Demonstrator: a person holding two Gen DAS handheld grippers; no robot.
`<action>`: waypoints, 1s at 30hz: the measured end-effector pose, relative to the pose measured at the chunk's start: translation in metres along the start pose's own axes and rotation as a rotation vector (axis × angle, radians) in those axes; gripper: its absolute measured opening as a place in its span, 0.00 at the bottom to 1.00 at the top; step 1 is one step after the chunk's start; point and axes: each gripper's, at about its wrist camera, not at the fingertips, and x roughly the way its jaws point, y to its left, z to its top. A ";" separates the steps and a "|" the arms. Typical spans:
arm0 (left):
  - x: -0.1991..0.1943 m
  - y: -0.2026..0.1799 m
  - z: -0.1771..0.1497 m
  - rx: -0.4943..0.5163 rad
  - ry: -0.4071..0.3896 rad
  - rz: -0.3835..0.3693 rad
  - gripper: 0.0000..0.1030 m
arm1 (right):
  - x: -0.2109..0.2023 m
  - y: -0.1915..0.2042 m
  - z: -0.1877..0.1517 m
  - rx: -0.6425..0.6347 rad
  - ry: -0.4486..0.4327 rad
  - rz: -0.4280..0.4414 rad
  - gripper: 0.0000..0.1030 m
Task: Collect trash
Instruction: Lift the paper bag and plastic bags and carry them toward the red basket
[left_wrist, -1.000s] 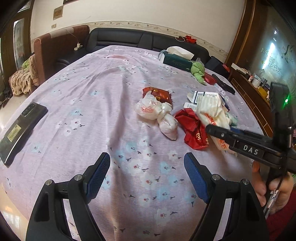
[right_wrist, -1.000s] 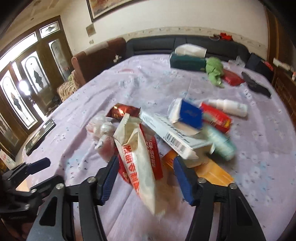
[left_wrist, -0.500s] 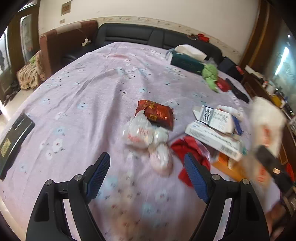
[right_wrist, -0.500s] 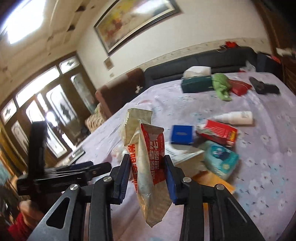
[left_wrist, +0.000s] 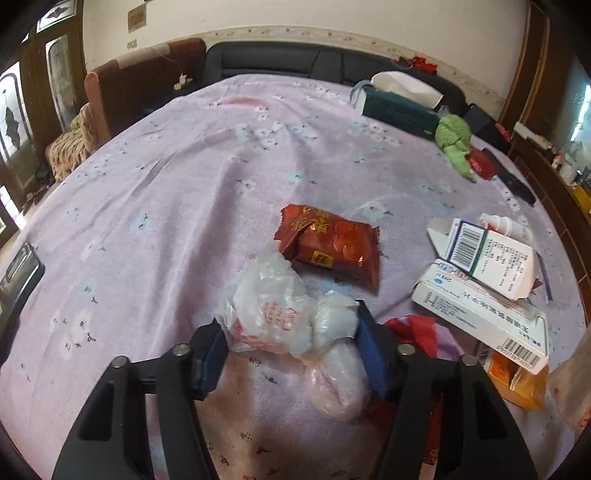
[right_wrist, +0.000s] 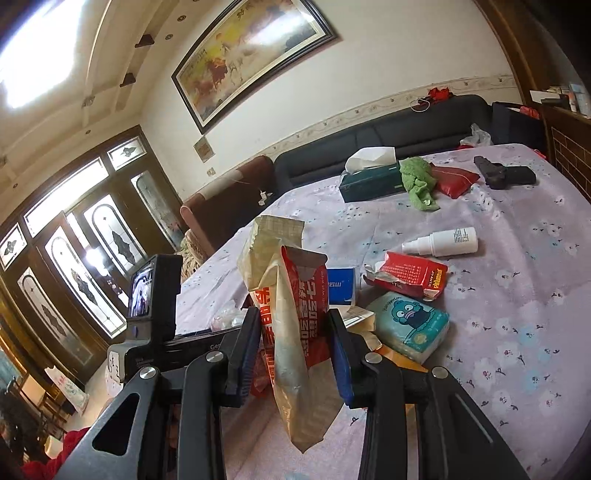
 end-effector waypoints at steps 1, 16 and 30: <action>-0.002 0.001 -0.001 -0.002 -0.016 -0.002 0.54 | 0.000 0.001 -0.001 -0.003 0.002 -0.002 0.38; -0.052 -0.021 -0.006 0.078 -0.267 -0.026 0.54 | -0.002 0.006 -0.002 -0.046 -0.033 -0.102 0.37; -0.066 -0.060 -0.023 0.242 -0.372 0.029 0.54 | 0.005 -0.001 -0.002 -0.062 -0.010 -0.202 0.37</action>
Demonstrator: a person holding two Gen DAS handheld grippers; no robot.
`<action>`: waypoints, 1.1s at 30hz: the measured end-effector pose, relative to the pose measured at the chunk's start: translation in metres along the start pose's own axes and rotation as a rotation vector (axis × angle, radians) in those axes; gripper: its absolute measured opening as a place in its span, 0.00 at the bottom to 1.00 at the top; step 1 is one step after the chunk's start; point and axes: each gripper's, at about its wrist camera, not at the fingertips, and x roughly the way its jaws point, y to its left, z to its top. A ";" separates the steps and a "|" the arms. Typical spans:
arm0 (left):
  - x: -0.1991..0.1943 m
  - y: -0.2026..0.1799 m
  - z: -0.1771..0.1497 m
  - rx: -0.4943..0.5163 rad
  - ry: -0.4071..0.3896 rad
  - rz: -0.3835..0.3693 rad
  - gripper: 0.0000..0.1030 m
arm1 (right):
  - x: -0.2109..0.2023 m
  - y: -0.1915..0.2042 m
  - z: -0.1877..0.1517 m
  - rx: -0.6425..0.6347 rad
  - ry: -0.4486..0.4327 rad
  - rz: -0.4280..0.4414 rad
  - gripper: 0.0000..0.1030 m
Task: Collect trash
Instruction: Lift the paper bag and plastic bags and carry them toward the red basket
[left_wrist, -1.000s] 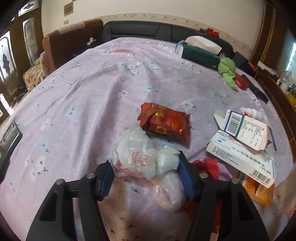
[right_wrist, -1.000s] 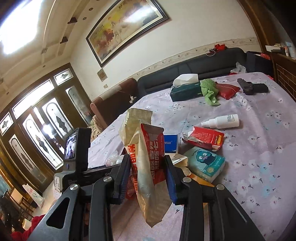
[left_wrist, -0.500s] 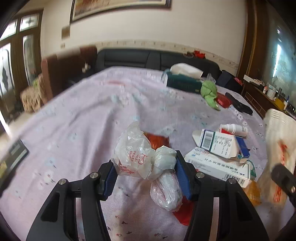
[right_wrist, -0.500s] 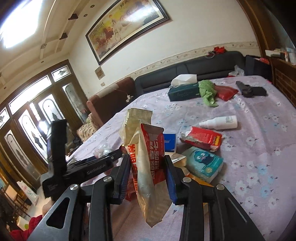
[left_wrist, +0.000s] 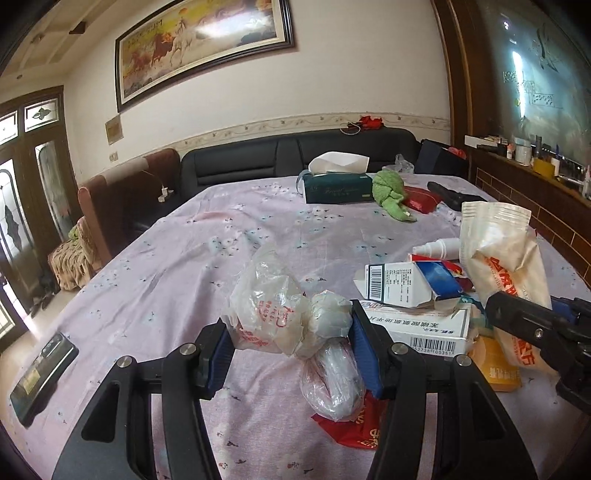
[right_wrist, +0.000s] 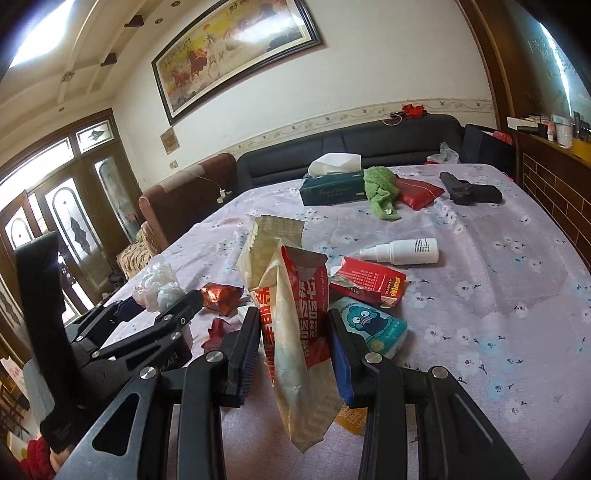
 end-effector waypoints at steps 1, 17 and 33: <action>0.001 0.001 0.000 -0.004 0.003 0.000 0.54 | 0.001 -0.001 0.000 0.004 0.003 0.000 0.37; 0.002 0.002 -0.002 -0.007 0.011 -0.004 0.54 | 0.001 0.003 -0.002 -0.036 -0.020 -0.034 0.37; -0.057 -0.014 -0.022 0.022 0.056 -0.108 0.54 | -0.066 -0.004 -0.016 0.027 -0.009 -0.069 0.37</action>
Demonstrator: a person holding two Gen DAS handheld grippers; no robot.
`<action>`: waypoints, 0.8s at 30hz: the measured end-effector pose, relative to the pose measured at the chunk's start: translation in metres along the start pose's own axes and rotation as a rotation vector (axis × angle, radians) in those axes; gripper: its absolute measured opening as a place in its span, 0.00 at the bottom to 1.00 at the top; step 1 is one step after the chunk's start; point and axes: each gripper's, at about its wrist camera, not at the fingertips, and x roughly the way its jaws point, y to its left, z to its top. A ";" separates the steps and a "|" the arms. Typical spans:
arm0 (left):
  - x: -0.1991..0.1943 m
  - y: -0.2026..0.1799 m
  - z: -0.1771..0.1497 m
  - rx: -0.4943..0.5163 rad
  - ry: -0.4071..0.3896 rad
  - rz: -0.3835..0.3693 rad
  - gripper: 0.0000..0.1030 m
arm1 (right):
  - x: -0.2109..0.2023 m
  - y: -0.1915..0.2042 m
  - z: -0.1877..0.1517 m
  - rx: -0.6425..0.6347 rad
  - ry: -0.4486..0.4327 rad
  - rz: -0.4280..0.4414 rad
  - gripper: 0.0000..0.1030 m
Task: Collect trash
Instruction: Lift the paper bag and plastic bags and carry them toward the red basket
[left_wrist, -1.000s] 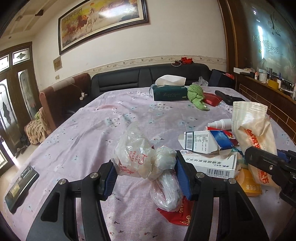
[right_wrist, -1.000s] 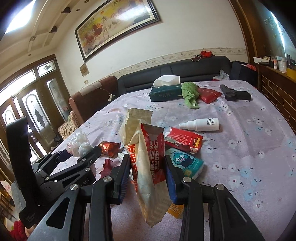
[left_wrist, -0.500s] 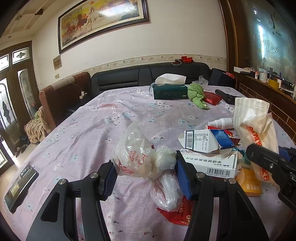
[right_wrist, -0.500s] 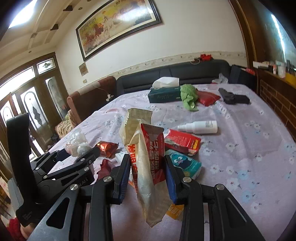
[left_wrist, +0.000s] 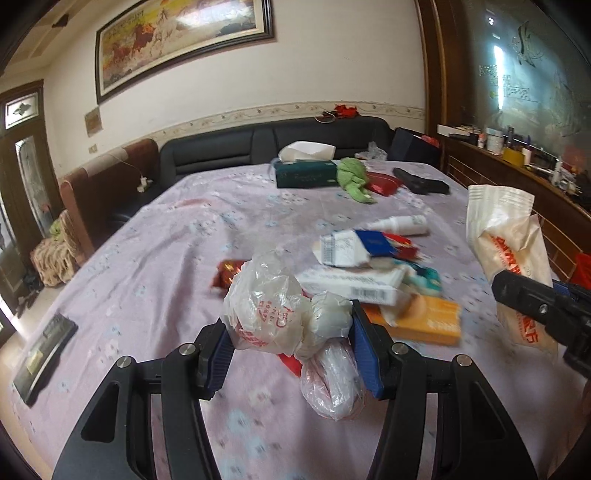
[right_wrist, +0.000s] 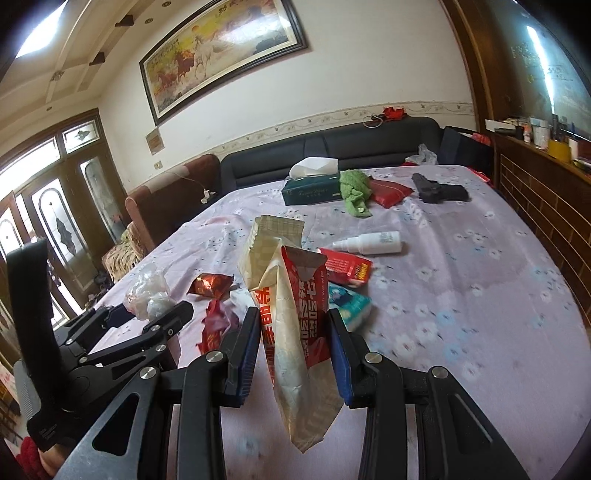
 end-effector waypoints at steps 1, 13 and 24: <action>-0.004 -0.003 -0.003 0.006 0.004 -0.004 0.54 | -0.005 -0.002 -0.003 0.009 0.003 0.005 0.37; -0.019 -0.025 -0.024 0.039 0.040 -0.039 0.54 | -0.038 -0.019 -0.037 0.070 0.045 -0.032 0.37; -0.016 -0.032 -0.025 0.061 0.058 -0.048 0.54 | -0.039 -0.023 -0.040 0.098 0.063 -0.035 0.38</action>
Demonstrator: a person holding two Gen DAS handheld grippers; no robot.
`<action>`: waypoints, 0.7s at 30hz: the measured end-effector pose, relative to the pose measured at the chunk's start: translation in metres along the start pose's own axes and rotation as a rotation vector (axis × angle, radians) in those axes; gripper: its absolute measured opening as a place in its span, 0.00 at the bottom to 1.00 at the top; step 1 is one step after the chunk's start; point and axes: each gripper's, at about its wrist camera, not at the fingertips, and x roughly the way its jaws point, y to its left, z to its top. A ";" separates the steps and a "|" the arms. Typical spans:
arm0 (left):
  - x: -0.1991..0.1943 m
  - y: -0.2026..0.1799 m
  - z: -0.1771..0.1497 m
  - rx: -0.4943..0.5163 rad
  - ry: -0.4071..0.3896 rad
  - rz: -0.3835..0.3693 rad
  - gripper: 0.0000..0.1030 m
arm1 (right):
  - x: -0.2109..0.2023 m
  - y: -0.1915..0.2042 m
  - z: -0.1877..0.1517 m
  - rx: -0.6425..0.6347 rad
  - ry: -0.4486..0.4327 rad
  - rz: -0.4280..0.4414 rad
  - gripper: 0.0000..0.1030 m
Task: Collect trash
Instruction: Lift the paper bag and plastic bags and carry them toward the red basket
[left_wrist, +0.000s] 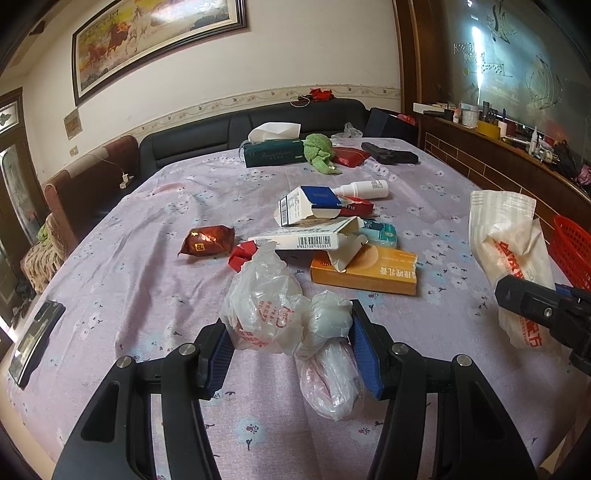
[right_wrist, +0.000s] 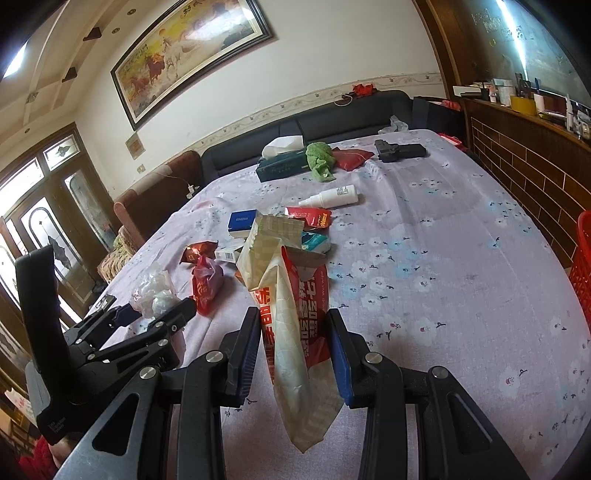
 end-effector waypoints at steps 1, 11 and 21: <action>0.001 0.000 0.000 -0.001 0.002 0.000 0.54 | 0.001 0.000 0.001 0.001 0.002 0.001 0.38; 0.007 -0.005 -0.001 0.010 0.017 -0.006 0.54 | 0.006 -0.001 -0.001 0.012 0.021 0.001 0.38; 0.009 -0.015 0.001 0.033 0.028 -0.022 0.54 | 0.003 -0.013 0.000 0.048 0.022 -0.011 0.38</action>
